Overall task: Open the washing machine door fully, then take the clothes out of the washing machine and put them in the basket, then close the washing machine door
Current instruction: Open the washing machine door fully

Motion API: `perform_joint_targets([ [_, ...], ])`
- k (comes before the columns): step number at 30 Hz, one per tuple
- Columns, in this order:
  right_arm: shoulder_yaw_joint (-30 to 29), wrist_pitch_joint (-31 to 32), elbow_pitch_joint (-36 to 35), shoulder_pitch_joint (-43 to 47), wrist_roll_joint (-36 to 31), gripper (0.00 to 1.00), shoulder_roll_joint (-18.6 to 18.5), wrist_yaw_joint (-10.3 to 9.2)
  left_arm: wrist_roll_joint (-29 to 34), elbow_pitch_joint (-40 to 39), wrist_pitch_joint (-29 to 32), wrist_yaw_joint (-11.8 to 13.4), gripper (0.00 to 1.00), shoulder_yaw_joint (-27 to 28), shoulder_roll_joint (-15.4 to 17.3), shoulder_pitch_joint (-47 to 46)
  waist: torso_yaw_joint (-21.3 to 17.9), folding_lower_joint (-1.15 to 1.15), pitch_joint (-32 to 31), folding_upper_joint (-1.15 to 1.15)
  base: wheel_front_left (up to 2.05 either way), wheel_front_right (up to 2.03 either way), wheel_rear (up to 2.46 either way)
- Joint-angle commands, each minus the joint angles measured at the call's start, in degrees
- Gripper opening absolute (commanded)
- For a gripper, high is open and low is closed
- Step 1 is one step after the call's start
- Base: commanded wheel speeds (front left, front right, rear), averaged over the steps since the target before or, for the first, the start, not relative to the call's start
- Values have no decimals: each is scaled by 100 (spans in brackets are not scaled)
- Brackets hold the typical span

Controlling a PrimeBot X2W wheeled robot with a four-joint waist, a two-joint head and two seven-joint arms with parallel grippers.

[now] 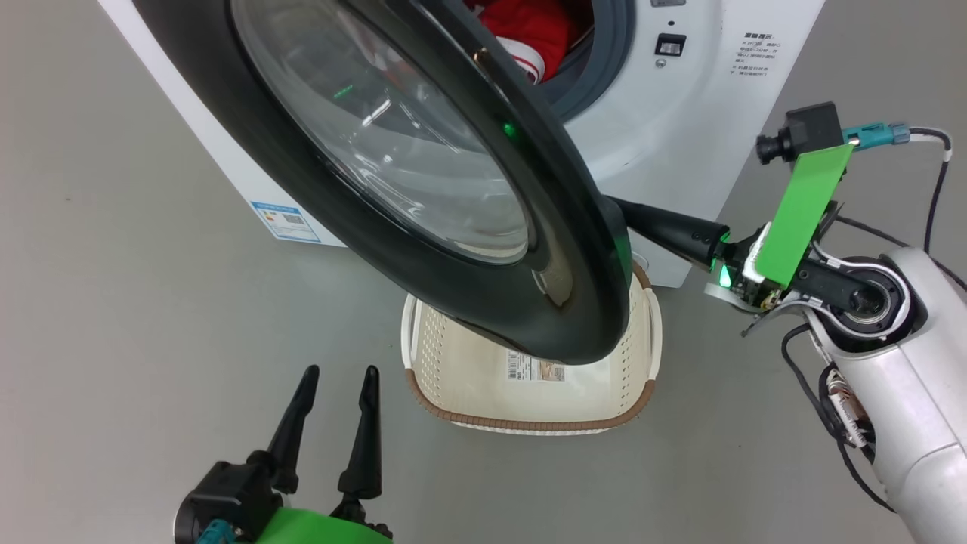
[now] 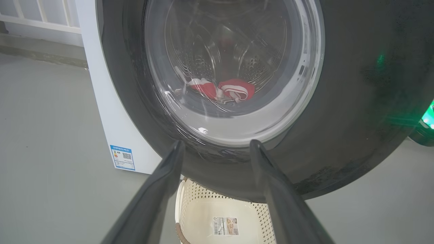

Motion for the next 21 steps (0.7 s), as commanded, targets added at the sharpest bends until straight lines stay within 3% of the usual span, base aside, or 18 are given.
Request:
perform_joint_targets([
  [1, 8, 24, -207, 68, -107, 0, 98, 45, 43, -128, -70, -50, 100, 191, 51, 9, -1, 0, 1, 0, 0, 0, 0],
  [4, -44, -28, -234, 89, -218, 0, 120, 45, 41, -126, -70, -64, 100, 198, 51, 4, -2, 0, 3, 0, 0, 0, 0],
  [7, -96, -213, -243, 111, -431, 33, 113, 45, 38, -122, -70, -84, 100, 218, 51, -5, -1, 0, 6, 0, 0, 0, 0],
  [9, -101, -321, -239, 135, -540, 45, 94, 45, 33, -109, -70, -96, 100, 239, 51, -5, -10, 0, -5, 0, 0, 0, 0],
  [11, -120, -413, -214, 157, -587, 49, 89, 45, 36, -98, -70, -115, 100, 264, 51, -10, -23, 0, -10, 0, 0, 0, 0],
  [15, -172, -621, -181, 226, -655, 100, 54, 45, 75, -65, -70, -194, 100, 311, 51, -26, -55, 0, -31, 0, 0, 0, 0],
  [21, -255, -912, -203, 505, -658, 100, 6, 45, 142, 6, -70, -297, 100, 444, 51, -32, -141, 0, -96, 0, 0, 0, 0],
])
